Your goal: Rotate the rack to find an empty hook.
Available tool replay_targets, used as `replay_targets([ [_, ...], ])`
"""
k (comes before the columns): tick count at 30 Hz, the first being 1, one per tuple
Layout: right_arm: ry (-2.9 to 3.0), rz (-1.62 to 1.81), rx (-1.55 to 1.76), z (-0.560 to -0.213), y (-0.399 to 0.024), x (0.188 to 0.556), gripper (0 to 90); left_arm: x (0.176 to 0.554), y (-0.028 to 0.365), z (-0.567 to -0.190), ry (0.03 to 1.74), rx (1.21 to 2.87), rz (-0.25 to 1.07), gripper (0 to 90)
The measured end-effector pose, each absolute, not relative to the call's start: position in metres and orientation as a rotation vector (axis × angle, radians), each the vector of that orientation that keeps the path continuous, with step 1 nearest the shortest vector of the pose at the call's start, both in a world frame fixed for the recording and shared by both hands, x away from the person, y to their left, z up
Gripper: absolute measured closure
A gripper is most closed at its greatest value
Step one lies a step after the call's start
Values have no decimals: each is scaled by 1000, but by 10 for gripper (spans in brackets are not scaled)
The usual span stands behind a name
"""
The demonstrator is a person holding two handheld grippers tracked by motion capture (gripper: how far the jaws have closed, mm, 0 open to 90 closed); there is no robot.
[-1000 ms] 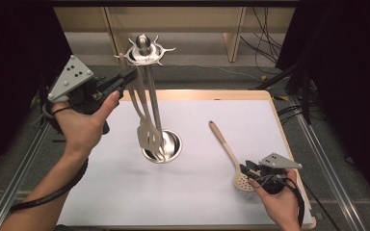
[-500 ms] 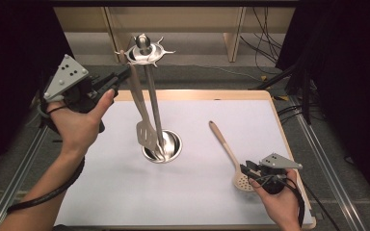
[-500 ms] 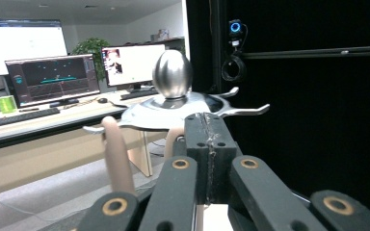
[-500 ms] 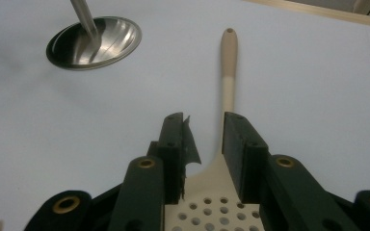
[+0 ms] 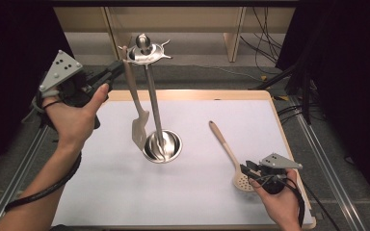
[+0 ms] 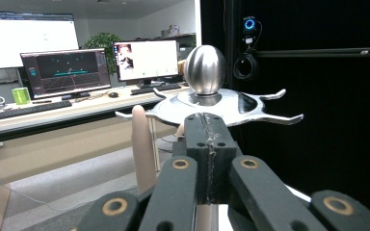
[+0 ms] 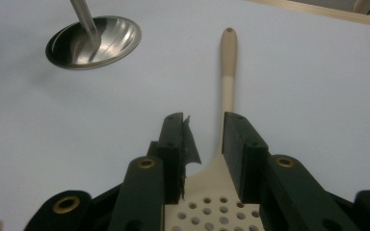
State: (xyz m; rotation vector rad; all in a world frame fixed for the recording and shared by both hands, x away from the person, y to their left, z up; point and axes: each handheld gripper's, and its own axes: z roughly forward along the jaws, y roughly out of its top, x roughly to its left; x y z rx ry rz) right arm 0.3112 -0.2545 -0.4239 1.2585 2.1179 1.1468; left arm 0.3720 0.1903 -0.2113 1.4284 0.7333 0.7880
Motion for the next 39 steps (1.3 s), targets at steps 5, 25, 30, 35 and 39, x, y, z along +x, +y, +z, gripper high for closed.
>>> replay_targets([
  [5, 2122, 1144, 1261, -424, -255, 311, 705, 374, 191, -211, 741, 1429, 790, 896],
  [25, 2121, 1159, 1267, -423, -255, 317, 699, 345, 230, -242, 781, 1374, 790, 708],
  [30, 2119, 1158, 1302, -422, -250, 314, 699, 345, 251, -257, 846, 1378, 777, 691],
  [35, 2109, 1168, 1298, -421, -251, 315, 699, 338, 258, -262, 893, 1343, 732, 681],
  [39, 2118, 1157, 1326, -423, -252, 319, 699, 339, 265, -270, 919, 1317, 719, 676],
])
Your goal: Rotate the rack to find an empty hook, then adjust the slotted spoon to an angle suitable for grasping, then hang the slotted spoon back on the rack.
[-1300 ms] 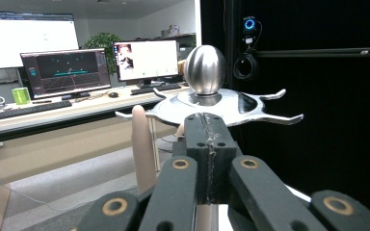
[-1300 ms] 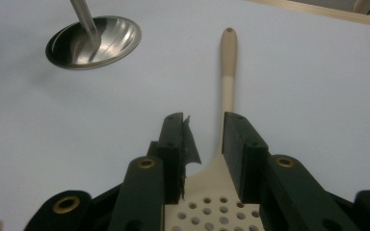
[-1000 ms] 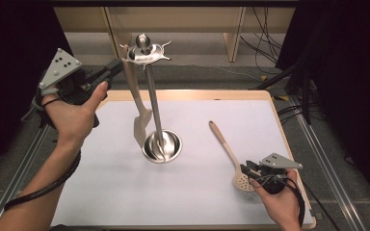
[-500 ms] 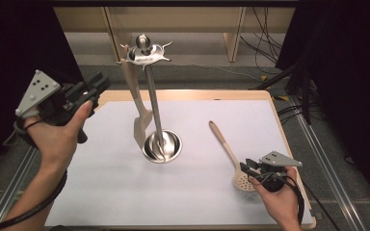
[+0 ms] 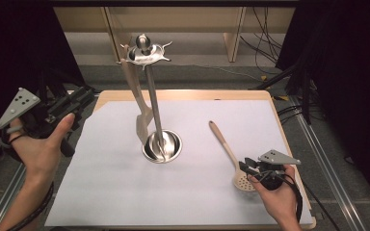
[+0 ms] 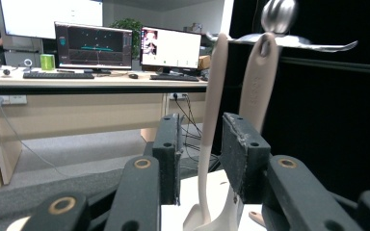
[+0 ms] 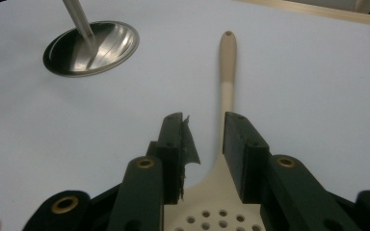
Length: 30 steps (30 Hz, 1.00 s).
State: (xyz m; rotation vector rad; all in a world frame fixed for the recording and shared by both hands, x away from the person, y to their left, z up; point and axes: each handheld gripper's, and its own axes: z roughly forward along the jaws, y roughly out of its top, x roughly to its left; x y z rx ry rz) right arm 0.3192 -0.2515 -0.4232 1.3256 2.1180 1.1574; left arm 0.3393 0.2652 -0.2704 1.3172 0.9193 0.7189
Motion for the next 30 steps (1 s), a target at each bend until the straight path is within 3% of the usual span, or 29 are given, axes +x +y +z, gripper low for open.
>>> replay_targets([
  [22, 2139, 1123, 1297, -424, -249, 332, 693, 337, 261, -286, 937, 1351, 718, 661],
  [30, 2234, 953, 1490, -420, -247, 352, 679, 337, 267, -286, 946, 1341, 725, 641],
])
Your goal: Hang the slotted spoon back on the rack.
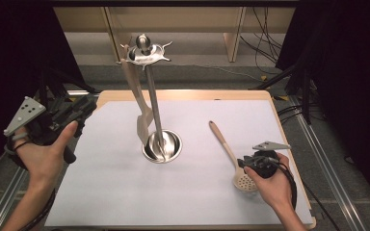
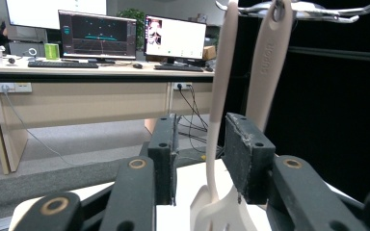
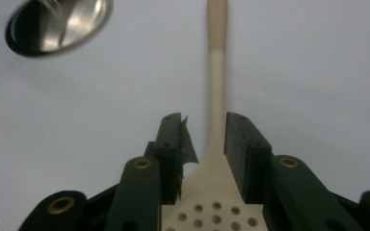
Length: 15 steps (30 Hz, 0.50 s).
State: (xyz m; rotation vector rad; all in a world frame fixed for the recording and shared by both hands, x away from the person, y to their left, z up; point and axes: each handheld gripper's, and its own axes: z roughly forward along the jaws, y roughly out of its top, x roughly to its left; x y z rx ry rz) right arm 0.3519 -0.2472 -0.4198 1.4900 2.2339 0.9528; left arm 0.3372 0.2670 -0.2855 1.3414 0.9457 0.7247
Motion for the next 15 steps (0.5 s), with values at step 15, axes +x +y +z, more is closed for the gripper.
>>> replay_targets([
  [15, 2412, 593, 1657, -428, -220, 409, 687, 343, 263, -288, 940, 1371, 674, 542],
])
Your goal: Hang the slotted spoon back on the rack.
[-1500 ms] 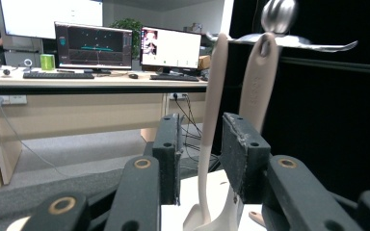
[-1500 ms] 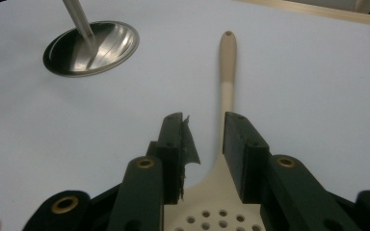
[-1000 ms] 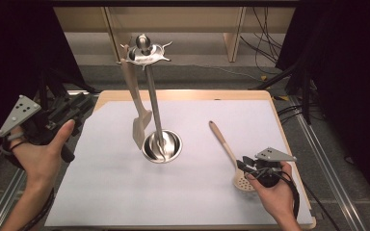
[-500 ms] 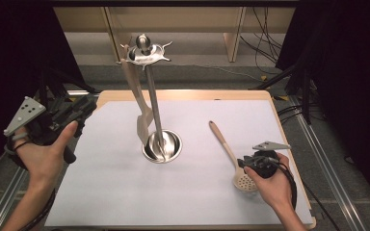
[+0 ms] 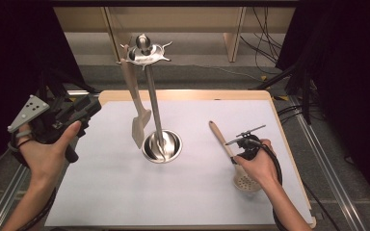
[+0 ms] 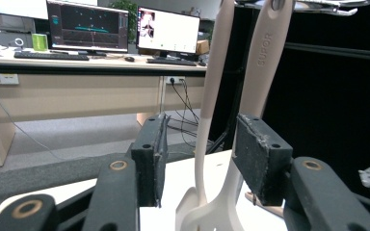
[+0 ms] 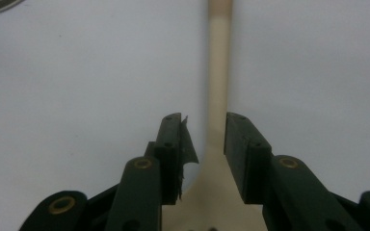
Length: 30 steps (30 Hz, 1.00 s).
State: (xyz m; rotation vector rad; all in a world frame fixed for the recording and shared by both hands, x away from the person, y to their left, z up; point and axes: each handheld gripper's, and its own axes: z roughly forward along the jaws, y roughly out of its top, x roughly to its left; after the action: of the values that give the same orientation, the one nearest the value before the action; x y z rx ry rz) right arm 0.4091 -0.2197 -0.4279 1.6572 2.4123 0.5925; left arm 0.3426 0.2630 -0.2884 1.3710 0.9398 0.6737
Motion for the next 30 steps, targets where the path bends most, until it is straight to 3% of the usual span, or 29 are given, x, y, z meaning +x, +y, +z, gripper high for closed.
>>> replay_targets([
  [16, 2578, 365, 1609, -452, -220, 435, 669, 345, 257, -290, 937, 1401, 625, 517],
  [30, 2586, 272, 1699, -452, -211, 446, 783, 347, 254, -292, 932, 1427, 600, 491],
])
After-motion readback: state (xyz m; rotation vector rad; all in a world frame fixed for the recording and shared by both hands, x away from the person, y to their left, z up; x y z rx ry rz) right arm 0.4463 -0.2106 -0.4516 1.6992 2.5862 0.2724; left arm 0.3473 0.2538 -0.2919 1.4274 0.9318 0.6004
